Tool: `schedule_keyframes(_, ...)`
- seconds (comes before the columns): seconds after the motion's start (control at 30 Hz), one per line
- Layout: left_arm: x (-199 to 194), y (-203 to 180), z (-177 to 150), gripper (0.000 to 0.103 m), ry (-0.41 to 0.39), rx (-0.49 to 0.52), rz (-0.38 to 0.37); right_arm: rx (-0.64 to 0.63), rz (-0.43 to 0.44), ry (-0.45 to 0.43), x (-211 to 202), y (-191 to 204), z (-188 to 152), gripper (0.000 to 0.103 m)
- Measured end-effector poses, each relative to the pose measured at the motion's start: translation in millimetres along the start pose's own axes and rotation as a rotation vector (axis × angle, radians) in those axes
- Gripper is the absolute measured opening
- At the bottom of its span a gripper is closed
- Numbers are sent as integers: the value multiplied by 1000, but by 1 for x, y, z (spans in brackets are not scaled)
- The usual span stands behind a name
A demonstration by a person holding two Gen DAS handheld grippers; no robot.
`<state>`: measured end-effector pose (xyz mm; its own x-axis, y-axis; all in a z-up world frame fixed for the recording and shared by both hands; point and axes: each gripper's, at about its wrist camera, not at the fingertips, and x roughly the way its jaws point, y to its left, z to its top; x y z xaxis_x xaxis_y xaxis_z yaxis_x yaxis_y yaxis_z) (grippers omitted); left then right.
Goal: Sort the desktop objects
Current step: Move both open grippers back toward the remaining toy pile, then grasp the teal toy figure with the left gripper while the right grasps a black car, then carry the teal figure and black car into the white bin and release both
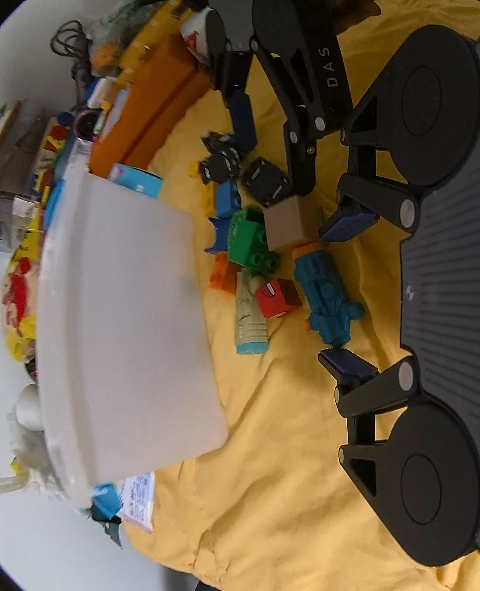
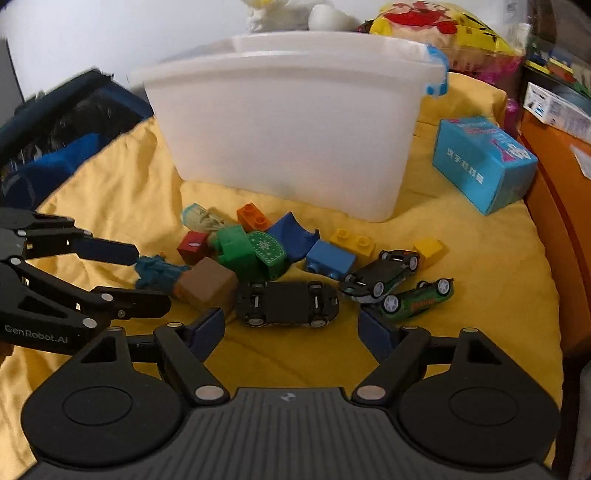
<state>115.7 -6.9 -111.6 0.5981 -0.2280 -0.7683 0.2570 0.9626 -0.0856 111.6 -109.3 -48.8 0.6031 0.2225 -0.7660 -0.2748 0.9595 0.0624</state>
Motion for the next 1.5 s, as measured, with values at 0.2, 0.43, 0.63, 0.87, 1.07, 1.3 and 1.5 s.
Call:
schedule_keyframes(0.2, 13, -6, 6, 67, -1, 52, 10, -16, -9, 26, 18, -5, 5, 74)
schedule_keyframes(0.43, 0, -4, 4, 61, -21, 58, -17, 19, 20, -5, 1, -7, 0, 69)
schedule_keyframes(0.63, -39, 5, 8, 61, -95, -19, -24, 58, 31, -92, -37, -13, -2, 69)
schedule_keyframes(0.87, -90, 27, 43, 61, -211, -128, -9, 100, 61, -222, -77, -17, 30, 69)
schedule_keyframes(1.07, -107, 49, 102, 61, -268, -154, 16, 96, 71, -319, -91, -18, 88, 69)
schedule_keyframes(1.3, -94, 66, 160, 61, -216, -150, 39, 165, 64, -228, -69, -41, 151, 69)
schedule_keyframes(1.5, -72, 75, 185, 61, -154, -157, 37, 161, 41, -135, -44, -52, 182, 69)
